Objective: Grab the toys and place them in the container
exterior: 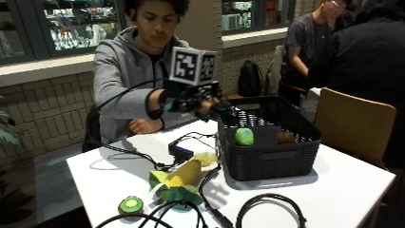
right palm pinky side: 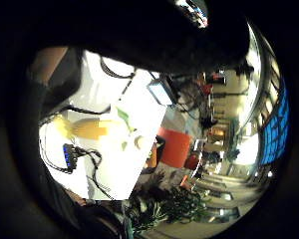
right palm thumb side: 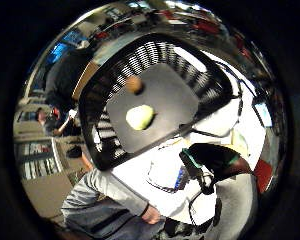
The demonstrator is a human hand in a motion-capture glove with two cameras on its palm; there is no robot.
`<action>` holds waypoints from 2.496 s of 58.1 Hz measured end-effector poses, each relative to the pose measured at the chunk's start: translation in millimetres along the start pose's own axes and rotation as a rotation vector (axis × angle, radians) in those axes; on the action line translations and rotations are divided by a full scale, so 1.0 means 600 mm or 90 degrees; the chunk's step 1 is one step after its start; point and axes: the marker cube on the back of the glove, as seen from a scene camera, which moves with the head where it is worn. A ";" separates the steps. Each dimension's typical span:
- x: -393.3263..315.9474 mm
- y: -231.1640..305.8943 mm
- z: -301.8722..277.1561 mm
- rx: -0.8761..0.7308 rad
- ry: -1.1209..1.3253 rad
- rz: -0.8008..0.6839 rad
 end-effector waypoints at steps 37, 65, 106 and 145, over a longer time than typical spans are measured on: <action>0.258 0.196 0.371 -0.267 -0.229 0.285; 0.114 0.122 0.092 0.103 -0.203 0.158; -0.207 -0.052 -0.096 0.052 -0.068 -0.117; 0.052 0.054 0.298 -0.225 -0.150 -0.121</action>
